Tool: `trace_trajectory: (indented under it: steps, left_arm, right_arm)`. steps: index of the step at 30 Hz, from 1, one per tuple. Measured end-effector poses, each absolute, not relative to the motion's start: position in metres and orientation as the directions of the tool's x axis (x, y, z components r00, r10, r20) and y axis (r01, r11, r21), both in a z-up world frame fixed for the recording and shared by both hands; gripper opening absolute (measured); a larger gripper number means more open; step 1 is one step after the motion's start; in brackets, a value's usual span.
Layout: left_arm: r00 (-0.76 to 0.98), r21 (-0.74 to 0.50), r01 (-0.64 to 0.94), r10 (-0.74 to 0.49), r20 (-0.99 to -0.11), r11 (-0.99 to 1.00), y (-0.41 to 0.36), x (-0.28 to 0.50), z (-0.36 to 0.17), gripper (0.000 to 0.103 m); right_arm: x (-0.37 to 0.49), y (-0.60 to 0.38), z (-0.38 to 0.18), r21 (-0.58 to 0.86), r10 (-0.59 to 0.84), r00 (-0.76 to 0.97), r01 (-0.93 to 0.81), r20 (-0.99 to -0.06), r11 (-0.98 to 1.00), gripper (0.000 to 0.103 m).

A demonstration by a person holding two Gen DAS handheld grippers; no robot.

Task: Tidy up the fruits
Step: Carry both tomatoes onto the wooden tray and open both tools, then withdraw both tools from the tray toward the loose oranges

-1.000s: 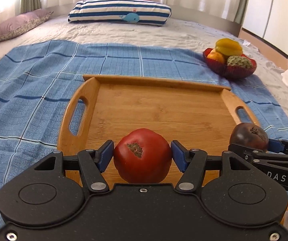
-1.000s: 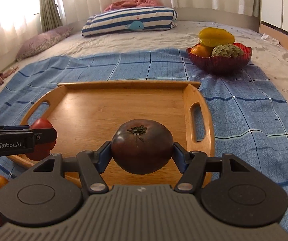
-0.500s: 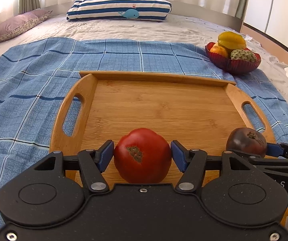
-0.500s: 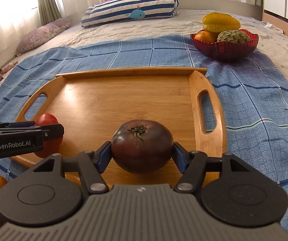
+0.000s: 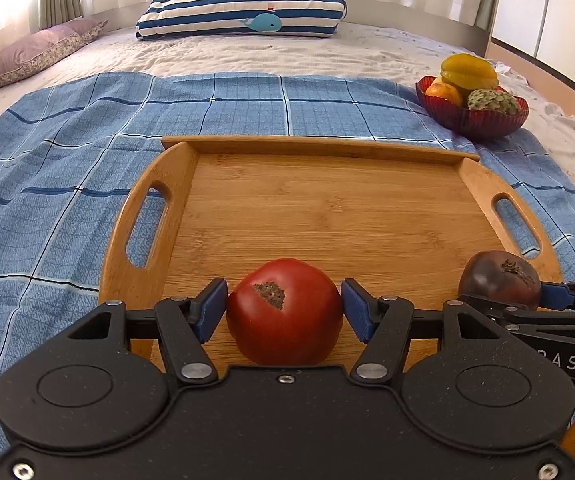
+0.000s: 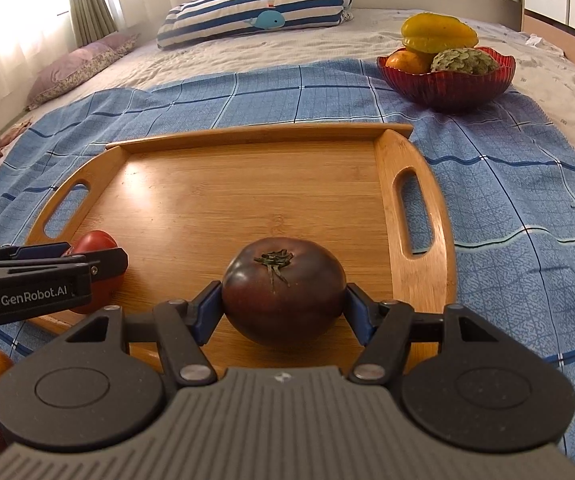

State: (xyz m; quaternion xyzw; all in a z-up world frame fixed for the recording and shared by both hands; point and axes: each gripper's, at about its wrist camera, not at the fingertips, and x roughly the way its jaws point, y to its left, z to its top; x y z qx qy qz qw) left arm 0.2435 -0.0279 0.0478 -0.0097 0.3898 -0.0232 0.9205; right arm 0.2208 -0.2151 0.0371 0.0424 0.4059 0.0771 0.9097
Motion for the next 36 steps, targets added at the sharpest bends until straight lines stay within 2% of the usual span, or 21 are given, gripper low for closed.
trace_trajectory:
  steps: [7,8,10,13,15,23,27,32,36]
  left_arm:
    - [0.691,-0.039,0.037,-0.054,-0.721,0.999,-0.027,0.242,0.049,0.061]
    - [0.692,-0.038,0.036,-0.053,-0.72,0.999,-0.027,0.241,0.049,0.061]
    - [0.696,-0.034,0.038,-0.051,-0.716,0.999,-0.027,0.239,0.05,0.061]
    - [0.711,-0.027,0.046,-0.052,-0.701,0.999,-0.027,0.235,0.055,0.063]
    - [0.72,-0.023,0.051,-0.053,-0.692,0.998,-0.027,0.231,0.06,0.071]
    - [0.771,0.022,0.084,-0.051,-0.634,0.996,-0.022,0.198,0.082,0.083]
    - [0.815,0.036,0.121,-0.079,-0.574,0.992,-0.019,0.168,0.094,0.094]
    - [0.855,0.052,0.133,-0.088,-0.51,0.99,-0.015,0.127,0.104,0.097]
    - [0.877,0.051,0.159,-0.118,-0.467,0.986,-0.012,0.096,0.107,0.099]
  right_arm:
    - [0.221,-0.215,0.038,0.134,0.175,0.652,-0.113,-0.738,0.985,0.072]
    - [0.221,-0.215,0.038,0.133,0.175,0.65,-0.113,-0.739,0.985,0.078]
    - [0.22,-0.215,0.038,0.128,0.17,0.651,-0.112,-0.74,0.985,0.079]
    - [0.218,-0.216,0.042,0.114,0.163,0.671,-0.116,-0.723,0.987,0.087]
    - [0.215,-0.215,0.045,0.108,0.165,0.681,-0.126,-0.714,0.986,0.089]
    - [0.193,-0.218,0.061,0.117,0.184,0.723,-0.143,-0.666,0.983,0.093]
    - [0.171,-0.222,0.069,0.122,0.192,0.762,-0.148,-0.619,0.981,0.097]
    - [0.135,-0.222,0.076,0.086,0.191,0.816,-0.172,-0.546,0.981,0.103]
    - [0.106,-0.217,0.077,0.036,0.183,0.857,-0.189,-0.481,0.981,0.103]
